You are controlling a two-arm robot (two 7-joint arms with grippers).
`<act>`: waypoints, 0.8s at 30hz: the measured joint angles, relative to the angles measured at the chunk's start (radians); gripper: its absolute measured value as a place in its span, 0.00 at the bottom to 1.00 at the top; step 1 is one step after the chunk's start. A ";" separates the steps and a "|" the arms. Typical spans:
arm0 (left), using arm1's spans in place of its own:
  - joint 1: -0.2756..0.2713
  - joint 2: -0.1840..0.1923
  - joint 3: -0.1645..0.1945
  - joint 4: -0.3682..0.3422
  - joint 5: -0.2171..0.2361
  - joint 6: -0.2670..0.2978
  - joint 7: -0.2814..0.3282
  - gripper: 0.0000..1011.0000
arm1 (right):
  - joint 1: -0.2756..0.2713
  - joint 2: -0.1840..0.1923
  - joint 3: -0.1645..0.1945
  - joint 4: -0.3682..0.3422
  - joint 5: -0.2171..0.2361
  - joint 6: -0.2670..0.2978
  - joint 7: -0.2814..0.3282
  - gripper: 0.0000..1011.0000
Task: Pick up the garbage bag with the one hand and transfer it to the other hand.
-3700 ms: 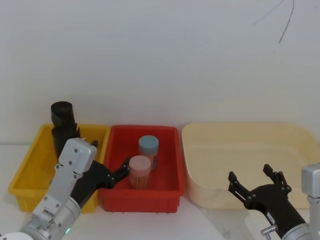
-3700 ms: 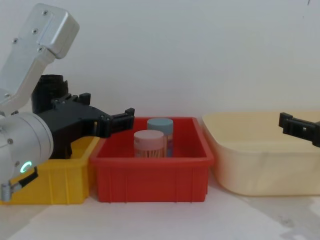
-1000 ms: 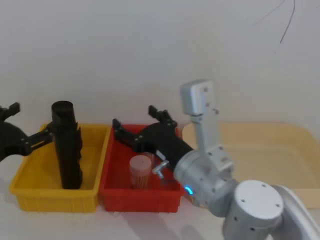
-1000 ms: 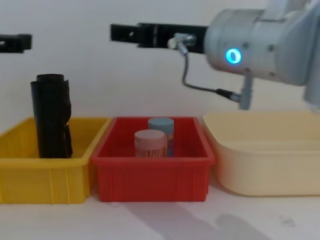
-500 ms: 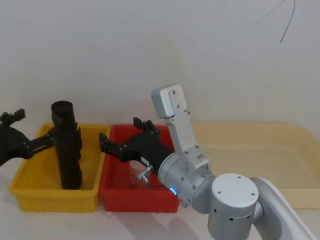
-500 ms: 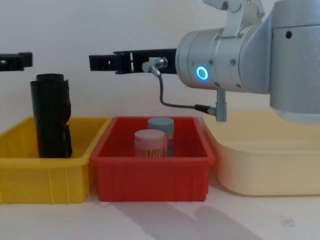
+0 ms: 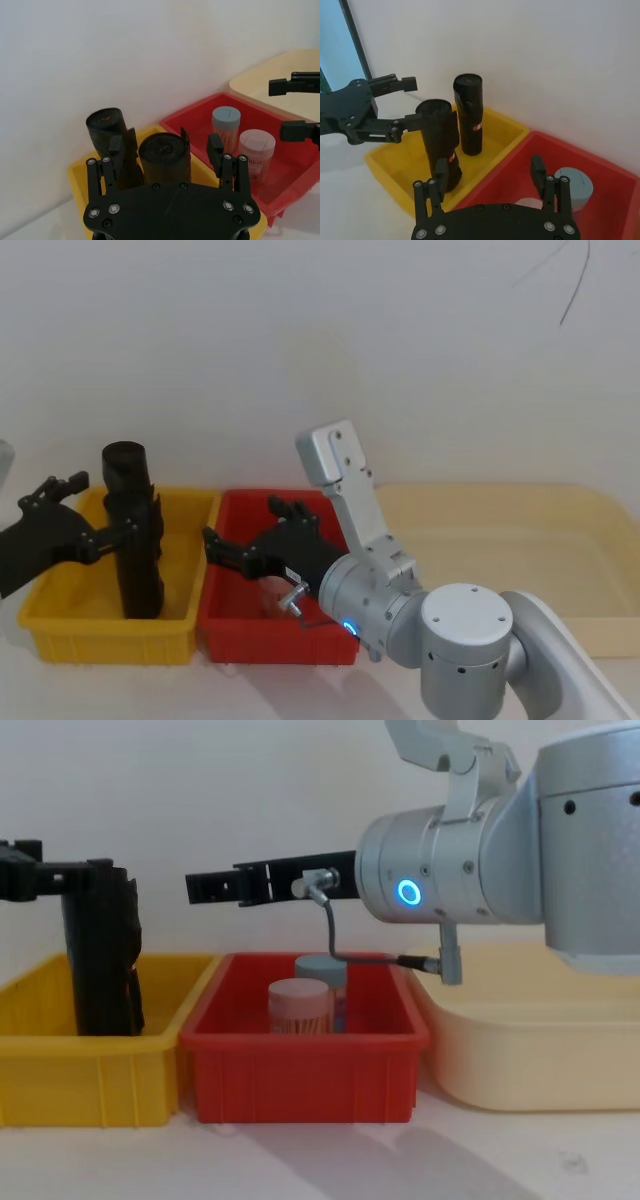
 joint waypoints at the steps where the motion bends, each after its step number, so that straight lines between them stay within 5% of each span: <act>1: -0.002 -0.001 0.003 0.004 0.000 0.001 0.000 0.99 | 0.001 0.000 0.000 0.002 0.000 0.003 0.002 0.99; 24: -0.014 -0.027 0.032 0.065 0.023 0.018 0.041 0.99 | -0.014 0.010 0.033 0.044 -0.012 0.023 0.004 0.99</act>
